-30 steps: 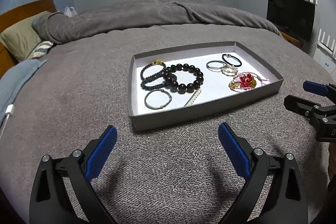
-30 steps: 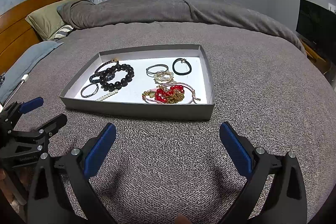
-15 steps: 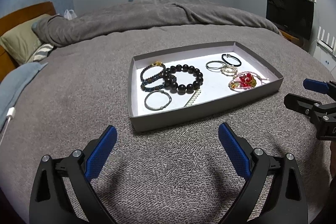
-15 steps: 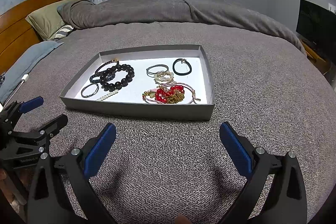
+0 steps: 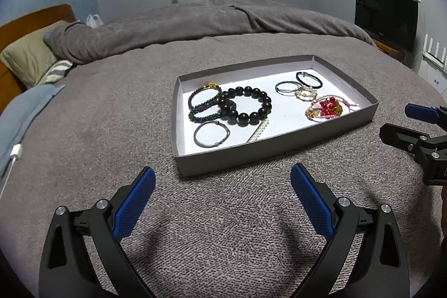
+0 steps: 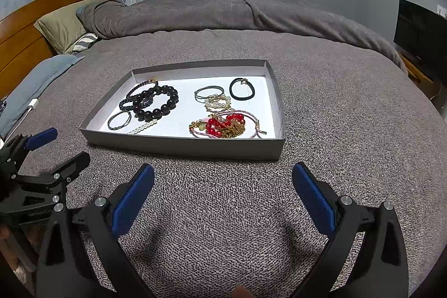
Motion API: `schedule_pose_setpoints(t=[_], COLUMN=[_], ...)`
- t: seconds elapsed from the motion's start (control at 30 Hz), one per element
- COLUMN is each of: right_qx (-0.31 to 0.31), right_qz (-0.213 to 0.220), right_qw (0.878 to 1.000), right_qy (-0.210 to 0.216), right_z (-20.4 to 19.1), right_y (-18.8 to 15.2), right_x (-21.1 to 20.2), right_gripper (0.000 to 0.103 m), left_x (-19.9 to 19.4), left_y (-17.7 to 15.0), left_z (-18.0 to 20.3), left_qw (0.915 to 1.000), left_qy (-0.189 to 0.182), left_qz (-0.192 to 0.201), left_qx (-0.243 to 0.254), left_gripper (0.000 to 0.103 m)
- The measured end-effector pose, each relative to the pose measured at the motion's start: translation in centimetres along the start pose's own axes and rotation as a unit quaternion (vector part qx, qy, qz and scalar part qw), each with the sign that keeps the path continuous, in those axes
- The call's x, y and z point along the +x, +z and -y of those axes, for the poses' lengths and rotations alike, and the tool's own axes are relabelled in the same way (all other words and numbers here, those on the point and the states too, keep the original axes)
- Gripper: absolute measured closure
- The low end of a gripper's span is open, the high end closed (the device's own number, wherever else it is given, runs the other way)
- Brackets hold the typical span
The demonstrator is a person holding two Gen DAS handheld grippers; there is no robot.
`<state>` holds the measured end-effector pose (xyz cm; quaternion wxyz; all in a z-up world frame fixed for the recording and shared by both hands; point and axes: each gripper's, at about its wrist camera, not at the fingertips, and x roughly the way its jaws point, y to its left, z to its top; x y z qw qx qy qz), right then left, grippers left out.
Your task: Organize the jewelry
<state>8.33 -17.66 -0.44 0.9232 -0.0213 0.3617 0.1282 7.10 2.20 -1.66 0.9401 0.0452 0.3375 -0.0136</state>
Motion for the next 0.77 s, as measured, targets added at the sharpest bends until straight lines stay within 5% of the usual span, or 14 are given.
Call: schedule_pose_setpoints(t=[0.27,0.43,0.77], right_qx=[0.0,0.0,0.0], right_qz=[0.0,0.0,0.0], right_qw=[1.0,1.0,1.0], right_qy=[0.0,0.0,0.001], right_z=[0.01,-0.02,-0.04], right_y=[0.0,0.03,0.03], right_x=[-0.02,-0.09,-0.08], right_gripper=[0.006,0.006,0.006], left_x=[0.0,-0.61,-0.01], left_y=[-0.05,0.03,0.04], left_z=[0.14,0.71,0.33], left_qw=[0.9996,0.9995,0.9999], left_qy=[-0.029,-0.003,-0.015], left_qz=[0.0,0.022,0.001], left_qx=[0.0,0.021,0.006], left_gripper=[0.007,0.007,0.007])
